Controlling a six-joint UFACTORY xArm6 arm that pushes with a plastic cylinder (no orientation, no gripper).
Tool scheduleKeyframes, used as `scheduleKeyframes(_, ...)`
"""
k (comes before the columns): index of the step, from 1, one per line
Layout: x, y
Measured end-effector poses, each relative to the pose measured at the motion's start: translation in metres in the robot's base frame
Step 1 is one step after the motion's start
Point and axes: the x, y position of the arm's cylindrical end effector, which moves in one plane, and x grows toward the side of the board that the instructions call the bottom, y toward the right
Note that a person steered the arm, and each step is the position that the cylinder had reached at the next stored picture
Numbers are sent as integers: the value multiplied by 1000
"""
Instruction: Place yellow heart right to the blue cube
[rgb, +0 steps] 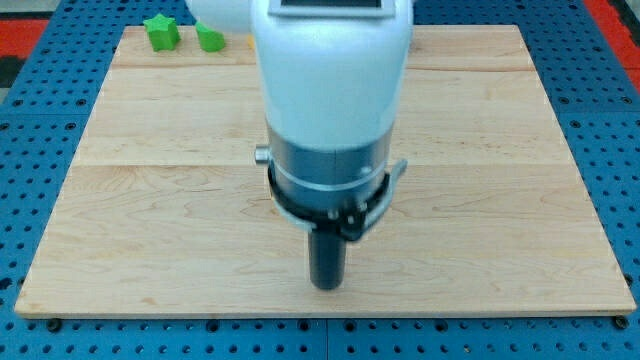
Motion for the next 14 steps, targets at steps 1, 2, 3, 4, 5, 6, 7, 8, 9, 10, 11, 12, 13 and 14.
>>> scheduleKeyframes(1, -38, -3)
scheduleKeyframes(2, -29, -41)
scheduleKeyframes(3, -32, -54)
scheduleKeyframes(4, -67, -54)
scheduleKeyframes(5, -103, -53)
scheduleKeyframes(6, -121, -25)
scheduleKeyframes(7, -129, -3)
scheduleKeyframes(8, -140, 13)
scheduleKeyframes(9, -158, 39)
scheduleKeyframes(10, -177, 59)
scheduleKeyframes(11, -195, 62)
scheduleKeyframes(12, -196, 45)
scheduleKeyframes(13, -201, 37)
scheduleKeyframes(14, -216, 37)
